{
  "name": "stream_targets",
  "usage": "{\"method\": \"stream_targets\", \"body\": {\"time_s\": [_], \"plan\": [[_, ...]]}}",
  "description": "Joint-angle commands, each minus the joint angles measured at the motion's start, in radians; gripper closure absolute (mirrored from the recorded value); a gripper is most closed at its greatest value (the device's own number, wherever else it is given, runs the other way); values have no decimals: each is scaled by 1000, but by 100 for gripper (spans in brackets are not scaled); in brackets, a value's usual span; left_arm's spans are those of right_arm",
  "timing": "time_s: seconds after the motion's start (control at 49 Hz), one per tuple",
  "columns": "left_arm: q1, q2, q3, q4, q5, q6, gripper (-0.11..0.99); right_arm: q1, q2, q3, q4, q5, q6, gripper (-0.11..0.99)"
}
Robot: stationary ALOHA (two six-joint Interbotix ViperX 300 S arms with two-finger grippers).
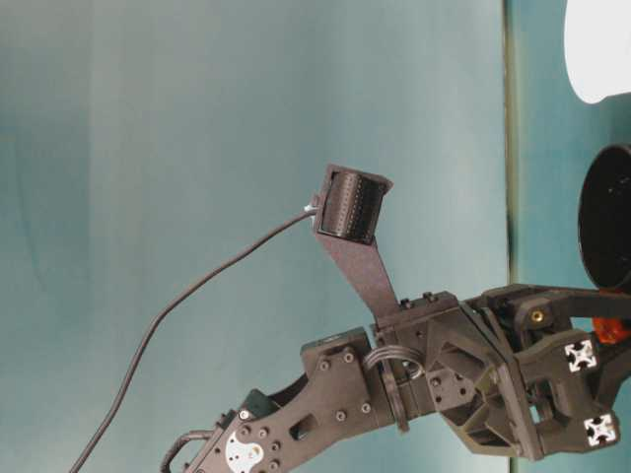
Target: Put the paper cup into the moved red handle cup holder.
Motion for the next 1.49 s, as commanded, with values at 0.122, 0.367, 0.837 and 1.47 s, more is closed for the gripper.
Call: {"method": "stream_targets", "body": {"time_s": [0.122,0.367,0.837,1.47], "plan": [[9,-3,-5,2,-26,9,62,-3,5,2,2,0,11,97],[8,-3,-2,2,-20,2,61,-3,5,0,3,-5,12,97],[11,-43,-5,2,-37,-3,-2,-18,6,2,3,11,12,97],[26,-749,301,2,-86,12,-1,-49,8,2,-2,23,58,96]]}}
